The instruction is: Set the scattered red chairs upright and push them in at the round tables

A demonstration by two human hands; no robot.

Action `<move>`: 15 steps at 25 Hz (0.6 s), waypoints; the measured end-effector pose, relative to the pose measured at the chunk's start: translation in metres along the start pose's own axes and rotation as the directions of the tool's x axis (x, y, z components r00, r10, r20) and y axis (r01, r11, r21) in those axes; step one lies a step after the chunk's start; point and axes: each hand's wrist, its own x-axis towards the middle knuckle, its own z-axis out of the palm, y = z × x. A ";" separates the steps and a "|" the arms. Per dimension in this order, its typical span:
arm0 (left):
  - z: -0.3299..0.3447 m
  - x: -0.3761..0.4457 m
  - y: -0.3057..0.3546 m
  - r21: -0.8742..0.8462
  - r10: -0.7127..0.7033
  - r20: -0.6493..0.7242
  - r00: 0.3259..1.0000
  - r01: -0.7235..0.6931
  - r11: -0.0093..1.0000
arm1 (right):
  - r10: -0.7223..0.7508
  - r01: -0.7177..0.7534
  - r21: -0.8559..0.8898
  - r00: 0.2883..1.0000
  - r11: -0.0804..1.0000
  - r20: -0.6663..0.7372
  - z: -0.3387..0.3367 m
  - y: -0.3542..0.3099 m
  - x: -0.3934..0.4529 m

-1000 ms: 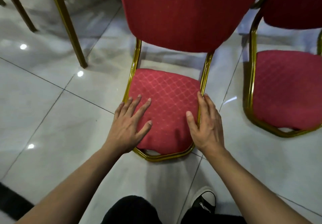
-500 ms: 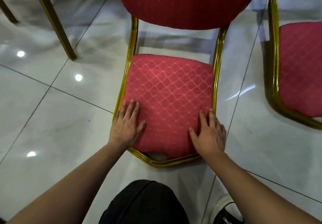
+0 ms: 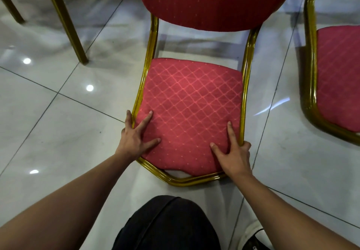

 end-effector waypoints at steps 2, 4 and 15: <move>-0.001 -0.001 0.000 0.017 -0.020 0.025 0.999 0.019 1.000 | -0.018 0.019 -0.041 1.000 0.999 0.022 -0.003 0.002 0.001; -0.008 -0.008 0.005 0.039 0.004 0.042 0.999 -0.006 0.999 | -0.046 0.050 -0.117 0.998 0.992 0.038 -0.012 0.002 0.000; -0.136 -0.152 0.091 0.095 -0.103 0.092 0.990 0.094 0.991 | 0.045 -0.018 -0.289 0.995 0.957 0.088 -0.138 -0.063 -0.137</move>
